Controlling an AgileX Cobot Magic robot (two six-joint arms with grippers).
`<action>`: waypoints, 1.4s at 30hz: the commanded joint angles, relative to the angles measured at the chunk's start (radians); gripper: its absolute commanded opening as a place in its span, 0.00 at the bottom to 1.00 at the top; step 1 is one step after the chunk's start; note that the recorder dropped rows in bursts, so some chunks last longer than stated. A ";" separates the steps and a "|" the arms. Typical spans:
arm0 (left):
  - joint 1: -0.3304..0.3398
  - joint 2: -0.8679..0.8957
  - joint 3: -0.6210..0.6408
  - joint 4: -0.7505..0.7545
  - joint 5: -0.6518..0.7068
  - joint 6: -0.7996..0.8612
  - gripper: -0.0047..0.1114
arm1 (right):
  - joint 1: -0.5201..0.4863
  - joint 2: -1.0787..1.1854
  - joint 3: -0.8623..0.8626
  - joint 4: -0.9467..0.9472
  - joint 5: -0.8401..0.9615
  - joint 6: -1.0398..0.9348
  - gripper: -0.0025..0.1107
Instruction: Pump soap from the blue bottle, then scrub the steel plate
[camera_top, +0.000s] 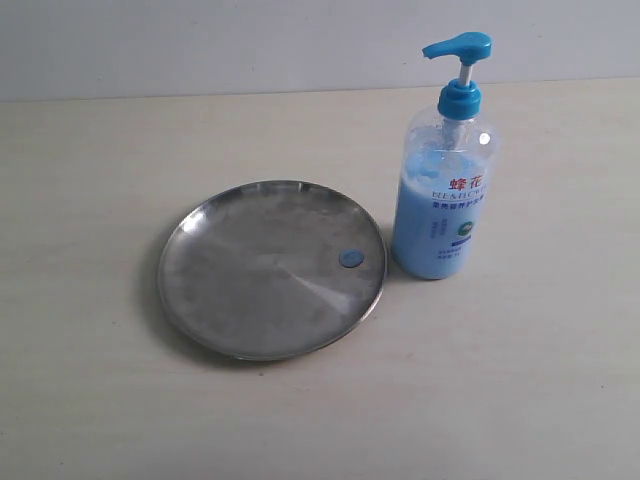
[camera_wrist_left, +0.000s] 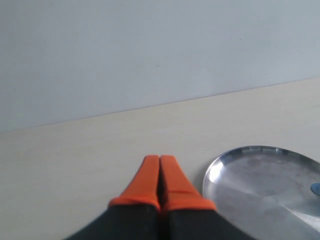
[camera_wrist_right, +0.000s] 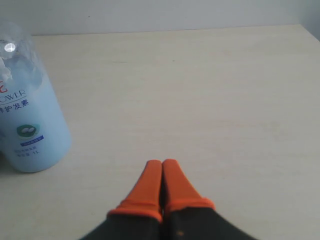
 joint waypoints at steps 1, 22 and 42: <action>-0.007 0.006 -0.007 -0.001 -0.006 0.003 0.04 | -0.005 0.000 -0.006 0.001 -0.013 -0.002 0.02; -0.007 0.006 -0.007 -0.001 -0.006 0.003 0.04 | -0.005 0.000 -0.006 0.001 -0.013 -0.002 0.02; -0.007 0.058 -0.007 -0.002 -0.130 -0.011 0.04 | -0.005 0.000 -0.006 0.001 -0.013 -0.002 0.02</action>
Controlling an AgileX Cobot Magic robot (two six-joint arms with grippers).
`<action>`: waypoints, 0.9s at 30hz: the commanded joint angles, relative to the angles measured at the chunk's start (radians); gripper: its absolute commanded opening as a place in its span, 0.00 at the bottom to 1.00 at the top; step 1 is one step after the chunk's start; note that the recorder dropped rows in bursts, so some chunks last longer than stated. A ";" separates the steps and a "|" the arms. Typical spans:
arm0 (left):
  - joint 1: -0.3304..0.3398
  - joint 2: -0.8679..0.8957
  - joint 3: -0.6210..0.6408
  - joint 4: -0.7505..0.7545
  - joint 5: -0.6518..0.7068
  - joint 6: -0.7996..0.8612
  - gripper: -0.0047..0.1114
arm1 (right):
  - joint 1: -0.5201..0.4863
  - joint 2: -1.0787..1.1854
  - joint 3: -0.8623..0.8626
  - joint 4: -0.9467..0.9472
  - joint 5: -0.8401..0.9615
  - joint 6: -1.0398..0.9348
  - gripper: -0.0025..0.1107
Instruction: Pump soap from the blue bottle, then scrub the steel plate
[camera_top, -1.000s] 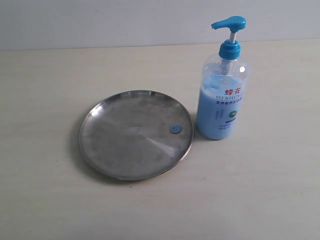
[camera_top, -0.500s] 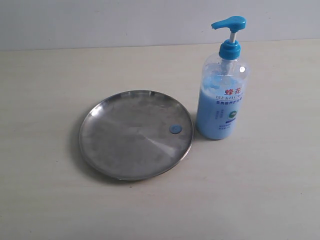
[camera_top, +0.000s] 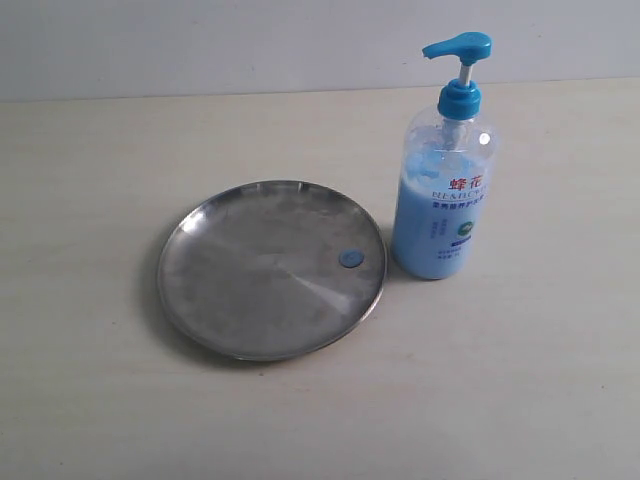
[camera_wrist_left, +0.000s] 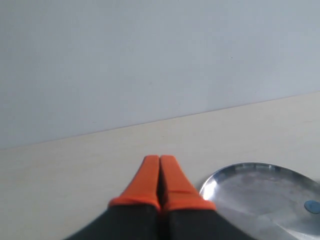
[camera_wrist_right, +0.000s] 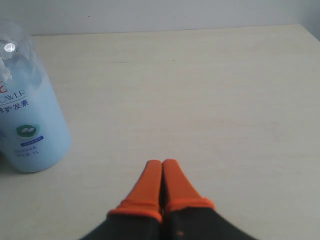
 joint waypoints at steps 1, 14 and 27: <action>-0.007 0.052 -0.007 -0.002 -0.062 -0.008 0.04 | -0.005 0.000 -0.006 0.001 -0.013 -0.002 0.02; -0.007 0.244 -0.033 -0.006 -0.139 -0.053 0.04 | -0.005 0.000 -0.006 0.001 -0.013 -0.002 0.02; -0.007 0.430 -0.188 -0.065 0.033 -0.055 0.04 | -0.005 0.000 -0.006 0.001 -0.013 -0.002 0.02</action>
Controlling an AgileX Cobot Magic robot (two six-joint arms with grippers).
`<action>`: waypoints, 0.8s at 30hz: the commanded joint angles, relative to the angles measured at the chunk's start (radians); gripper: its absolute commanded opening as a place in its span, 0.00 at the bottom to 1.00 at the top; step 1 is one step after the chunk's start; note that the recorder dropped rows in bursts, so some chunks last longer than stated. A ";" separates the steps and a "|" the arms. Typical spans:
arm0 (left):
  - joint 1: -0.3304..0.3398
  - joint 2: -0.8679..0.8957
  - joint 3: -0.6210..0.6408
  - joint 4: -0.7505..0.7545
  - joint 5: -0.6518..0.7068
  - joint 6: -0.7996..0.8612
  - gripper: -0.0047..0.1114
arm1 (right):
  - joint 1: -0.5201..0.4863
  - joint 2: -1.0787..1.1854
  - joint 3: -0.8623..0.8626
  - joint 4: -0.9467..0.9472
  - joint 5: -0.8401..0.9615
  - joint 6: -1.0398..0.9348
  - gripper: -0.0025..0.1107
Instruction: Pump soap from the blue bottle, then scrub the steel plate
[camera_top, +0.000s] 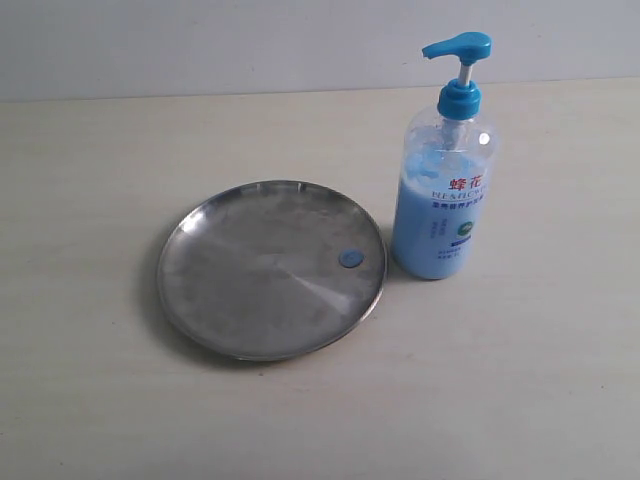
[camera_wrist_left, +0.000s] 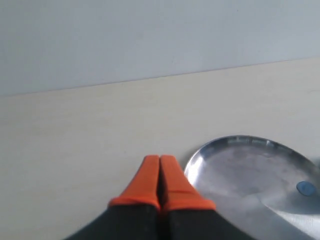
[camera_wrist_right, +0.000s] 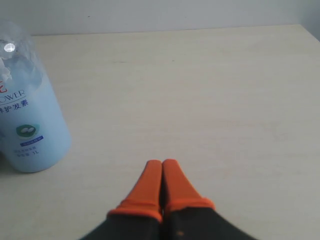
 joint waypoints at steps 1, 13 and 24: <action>-0.007 0.062 -0.051 -0.017 0.053 -0.006 0.04 | -0.005 0.000 -0.006 0.001 -0.013 -0.002 0.02; -0.007 0.163 -0.135 -0.035 0.094 -0.006 0.04 | -0.005 0.000 -0.006 0.001 -0.013 -0.002 0.02; -0.007 0.170 -0.135 -0.058 0.084 -0.004 0.04 | -0.005 0.000 -0.006 0.001 -0.013 -0.002 0.02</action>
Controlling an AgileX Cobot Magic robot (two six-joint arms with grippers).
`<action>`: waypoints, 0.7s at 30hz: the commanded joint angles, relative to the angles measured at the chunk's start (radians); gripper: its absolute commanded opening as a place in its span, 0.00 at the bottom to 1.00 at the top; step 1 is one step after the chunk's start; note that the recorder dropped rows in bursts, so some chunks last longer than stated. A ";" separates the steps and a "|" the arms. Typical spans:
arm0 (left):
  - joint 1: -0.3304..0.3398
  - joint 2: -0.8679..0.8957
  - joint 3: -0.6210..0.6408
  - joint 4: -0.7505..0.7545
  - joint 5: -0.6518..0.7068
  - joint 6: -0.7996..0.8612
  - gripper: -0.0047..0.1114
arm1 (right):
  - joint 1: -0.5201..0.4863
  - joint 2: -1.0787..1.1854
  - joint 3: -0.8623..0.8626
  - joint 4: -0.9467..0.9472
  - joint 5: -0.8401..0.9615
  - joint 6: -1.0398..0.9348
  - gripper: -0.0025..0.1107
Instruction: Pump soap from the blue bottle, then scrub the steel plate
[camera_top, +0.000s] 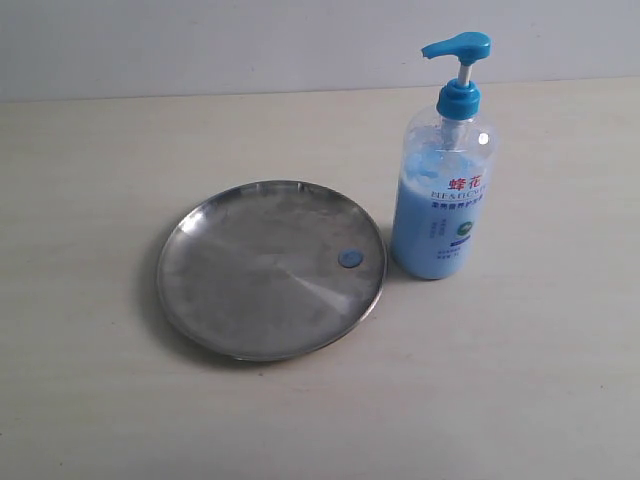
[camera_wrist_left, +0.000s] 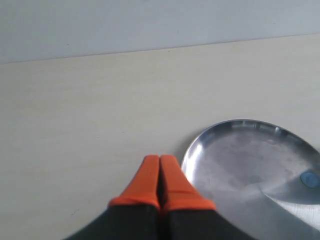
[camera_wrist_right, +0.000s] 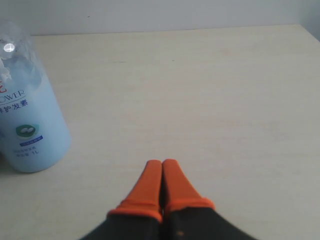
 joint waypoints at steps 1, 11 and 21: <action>-0.007 0.002 -0.007 -0.012 -0.010 -0.004 0.04 | -0.005 0.000 -0.006 0.001 -0.013 -0.002 0.02; -0.007 0.002 -0.010 -0.054 -0.018 0.032 0.04 | -0.005 0.000 -0.006 0.001 -0.013 -0.002 0.02; -0.007 0.002 -0.010 -0.097 -0.021 0.080 0.04 | -0.005 0.000 -0.006 0.001 -0.013 -0.002 0.02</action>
